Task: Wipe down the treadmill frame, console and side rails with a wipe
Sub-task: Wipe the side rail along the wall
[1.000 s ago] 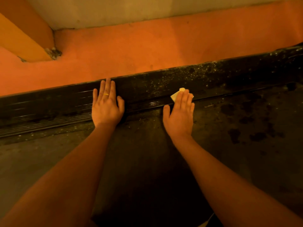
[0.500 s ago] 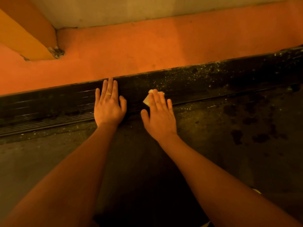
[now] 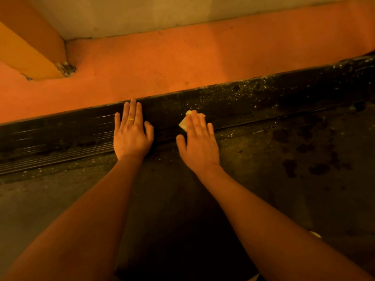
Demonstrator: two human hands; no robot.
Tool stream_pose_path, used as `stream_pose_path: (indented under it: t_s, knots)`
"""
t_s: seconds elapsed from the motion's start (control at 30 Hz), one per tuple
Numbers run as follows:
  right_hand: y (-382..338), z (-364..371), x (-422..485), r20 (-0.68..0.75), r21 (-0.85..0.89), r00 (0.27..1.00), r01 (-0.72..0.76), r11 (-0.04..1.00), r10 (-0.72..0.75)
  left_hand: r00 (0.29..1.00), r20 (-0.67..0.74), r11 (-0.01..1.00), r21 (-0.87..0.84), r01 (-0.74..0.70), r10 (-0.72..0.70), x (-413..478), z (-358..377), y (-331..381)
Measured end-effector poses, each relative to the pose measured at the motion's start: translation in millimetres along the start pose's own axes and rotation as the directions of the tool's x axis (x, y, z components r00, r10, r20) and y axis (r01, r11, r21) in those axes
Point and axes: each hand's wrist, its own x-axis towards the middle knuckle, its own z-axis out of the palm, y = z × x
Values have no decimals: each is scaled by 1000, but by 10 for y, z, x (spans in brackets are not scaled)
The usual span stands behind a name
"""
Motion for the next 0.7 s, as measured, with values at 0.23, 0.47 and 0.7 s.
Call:
stream_pose_path:
  t_s: [0.23, 0.47, 0.7]
  knots:
    - [779, -278, 207, -89, 44, 939, -329, 943, 332, 1000, 5, 1000, -9, 3, -3, -1, -6, -2]
    - [427, -136, 51, -87, 45, 961, -261, 964, 264, 1000, 12, 1000, -10, 5, -5, 1, -15, 9]
    - [-314, 66, -70, 65, 22, 993, 100, 995, -102, 1000, 6, 1000, 0, 4, -4, 8, -5, 9]
